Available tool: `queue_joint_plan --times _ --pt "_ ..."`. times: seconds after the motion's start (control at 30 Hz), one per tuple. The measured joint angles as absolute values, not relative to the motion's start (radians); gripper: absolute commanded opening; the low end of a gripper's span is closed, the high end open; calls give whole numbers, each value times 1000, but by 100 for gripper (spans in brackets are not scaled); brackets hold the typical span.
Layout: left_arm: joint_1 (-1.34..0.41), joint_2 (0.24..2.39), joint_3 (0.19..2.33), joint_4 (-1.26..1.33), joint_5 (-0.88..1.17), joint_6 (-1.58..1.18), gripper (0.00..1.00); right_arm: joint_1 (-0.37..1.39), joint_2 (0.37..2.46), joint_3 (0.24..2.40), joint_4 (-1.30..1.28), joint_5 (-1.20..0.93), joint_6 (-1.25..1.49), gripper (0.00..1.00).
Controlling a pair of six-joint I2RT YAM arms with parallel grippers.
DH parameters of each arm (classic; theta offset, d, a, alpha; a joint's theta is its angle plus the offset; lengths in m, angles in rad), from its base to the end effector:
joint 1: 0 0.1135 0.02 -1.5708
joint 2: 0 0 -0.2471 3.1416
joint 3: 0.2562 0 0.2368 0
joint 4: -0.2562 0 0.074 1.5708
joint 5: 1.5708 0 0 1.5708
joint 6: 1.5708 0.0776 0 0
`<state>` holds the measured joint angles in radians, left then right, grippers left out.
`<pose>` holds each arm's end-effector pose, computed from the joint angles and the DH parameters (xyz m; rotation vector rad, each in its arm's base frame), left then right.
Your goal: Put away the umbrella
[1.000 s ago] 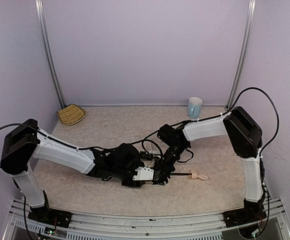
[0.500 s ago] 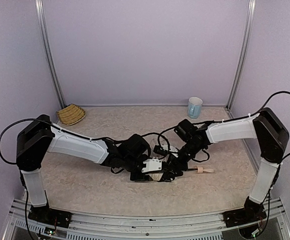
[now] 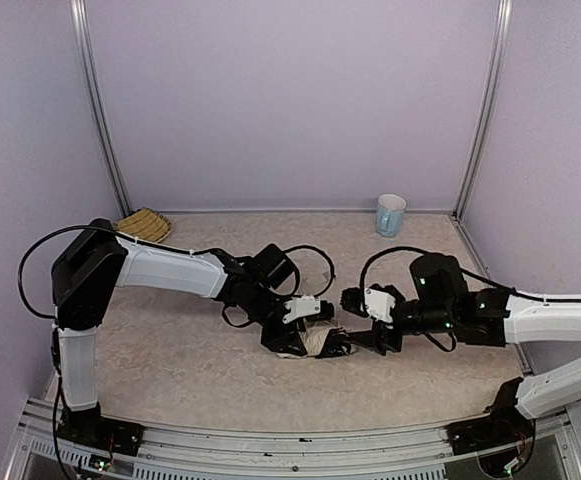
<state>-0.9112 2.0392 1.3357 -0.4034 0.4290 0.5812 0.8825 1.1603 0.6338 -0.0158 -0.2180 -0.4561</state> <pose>0.2256 -0.3436 0.1023 1.9178 1.8715 -0.6789 0.1635 0.2253 0.1995 -1.4264 1.5906 0.4830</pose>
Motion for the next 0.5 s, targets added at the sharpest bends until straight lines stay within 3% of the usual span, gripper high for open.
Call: queue_joint_plan --times 0.2,0.5 --pt "-886 2090 1401 -484 524 578 38 1108 1249 596 82 -20 -587 77" --pt "-884 2127 1444 -549 617 585 36 1125 1588 730 71 193 -738 79"
